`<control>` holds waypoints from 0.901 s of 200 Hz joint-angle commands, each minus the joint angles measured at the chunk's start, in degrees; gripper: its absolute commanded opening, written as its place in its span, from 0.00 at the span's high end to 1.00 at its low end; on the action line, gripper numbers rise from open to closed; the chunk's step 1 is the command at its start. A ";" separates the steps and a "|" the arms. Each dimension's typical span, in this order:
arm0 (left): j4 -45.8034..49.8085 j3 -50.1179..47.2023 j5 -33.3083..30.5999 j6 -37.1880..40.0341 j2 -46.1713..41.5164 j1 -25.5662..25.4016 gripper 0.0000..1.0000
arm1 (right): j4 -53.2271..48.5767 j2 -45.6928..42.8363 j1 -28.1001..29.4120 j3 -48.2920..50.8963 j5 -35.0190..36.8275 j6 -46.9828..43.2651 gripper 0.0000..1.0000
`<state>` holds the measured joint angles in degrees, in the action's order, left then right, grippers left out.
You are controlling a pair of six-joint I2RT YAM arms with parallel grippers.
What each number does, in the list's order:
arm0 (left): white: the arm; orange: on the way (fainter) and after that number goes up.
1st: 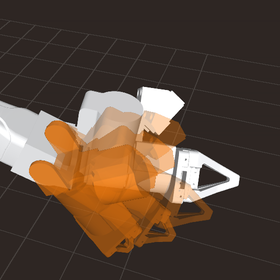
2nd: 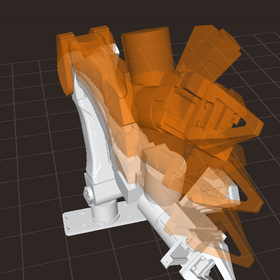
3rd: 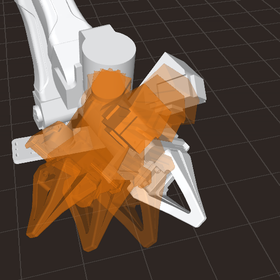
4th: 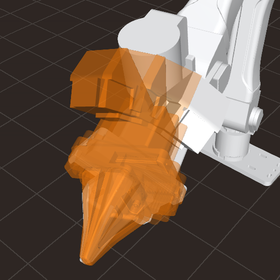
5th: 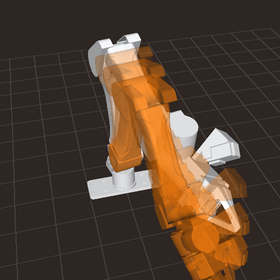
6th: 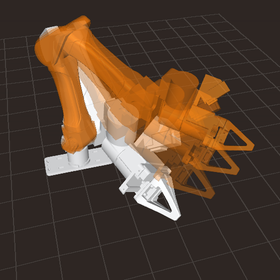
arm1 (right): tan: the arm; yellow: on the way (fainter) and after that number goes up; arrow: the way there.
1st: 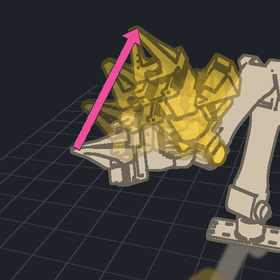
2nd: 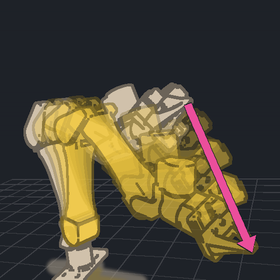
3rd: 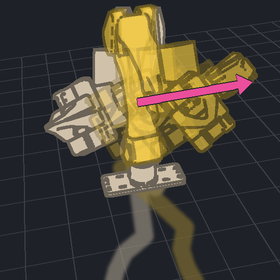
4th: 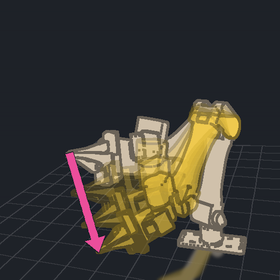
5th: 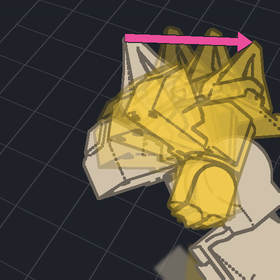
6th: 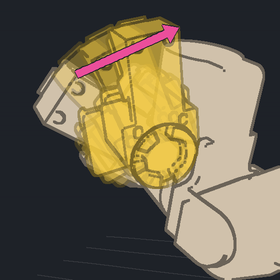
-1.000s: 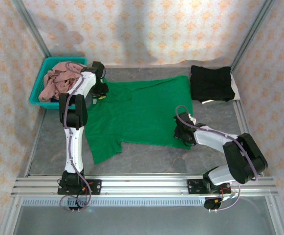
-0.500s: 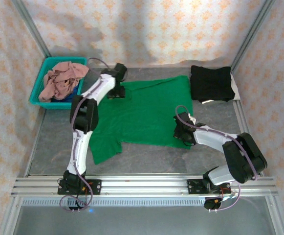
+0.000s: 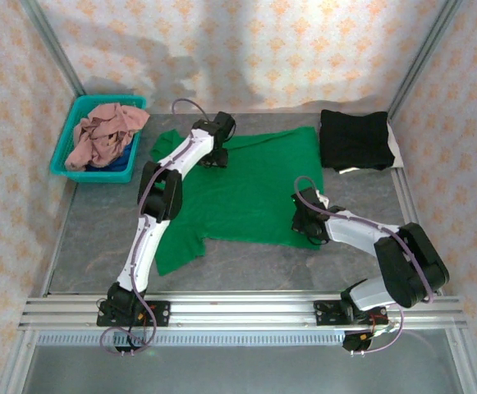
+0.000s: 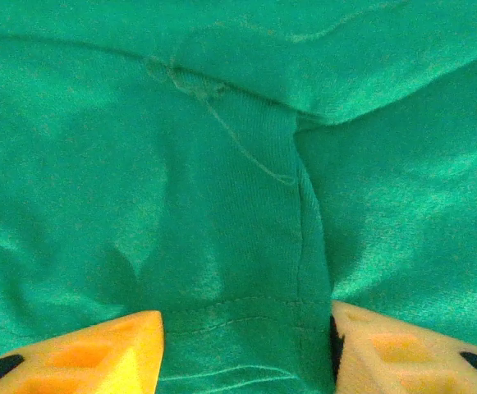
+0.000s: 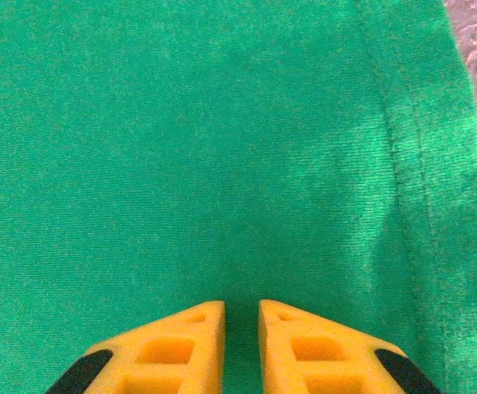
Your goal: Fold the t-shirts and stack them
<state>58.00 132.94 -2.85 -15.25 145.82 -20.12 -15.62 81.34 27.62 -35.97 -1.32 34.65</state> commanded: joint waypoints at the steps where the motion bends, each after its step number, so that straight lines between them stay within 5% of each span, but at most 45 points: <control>1: 3.03 3.19 -3.65 1.62 1.89 -0.16 0.59 | -2.20 -1.45 0.34 0.49 0.71 -0.53 0.82; 18: 3.03 3.46 -3.97 1.70 1.72 -0.18 0.74 | -2.44 -1.78 0.38 0.55 0.71 -0.55 0.82; 70: 5.62 8.51 -5.29 4.97 -0.05 -0.18 1.00 | -2.26 -1.09 1.11 2.12 -0.77 0.19 0.83; 100: 6.53 14.84 -8.46 13.36 -1.33 -0.18 1.00 | -5.51 -1.16 2.68 2.52 0.47 0.17 0.83; 130: -6.74 13.43 -16.06 23.38 -2.80 0.06 1.00 | -7.66 -4.02 2.88 4.28 1.13 0.50 0.84; 135: -10.45 13.12 -18.74 24.49 -2.31 0.08 0.93 | -8.09 -4.54 2.89 4.38 1.30 0.69 0.84; 146: -18.37 13.04 -22.94 25.25 -0.04 0.40 0.44 | -8.78 -5.65 2.92 4.58 1.45 0.85 0.84; 152: -19.40 15.77 -22.42 25.81 2.44 0.52 0.25 | -9.25 -6.26 2.94 4.69 1.66 1.06 0.84; 180: -10.21 34.98 -19.58 22.77 13.60 0.42 0.08 | -11.40 -9.28 2.91 4.44 3.63 1.39 0.83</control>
<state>46.61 155.17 -20.21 6.74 151.11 -20.08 -21.32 75.02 30.24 -32.21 -1.15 34.94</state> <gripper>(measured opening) 0.752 0.165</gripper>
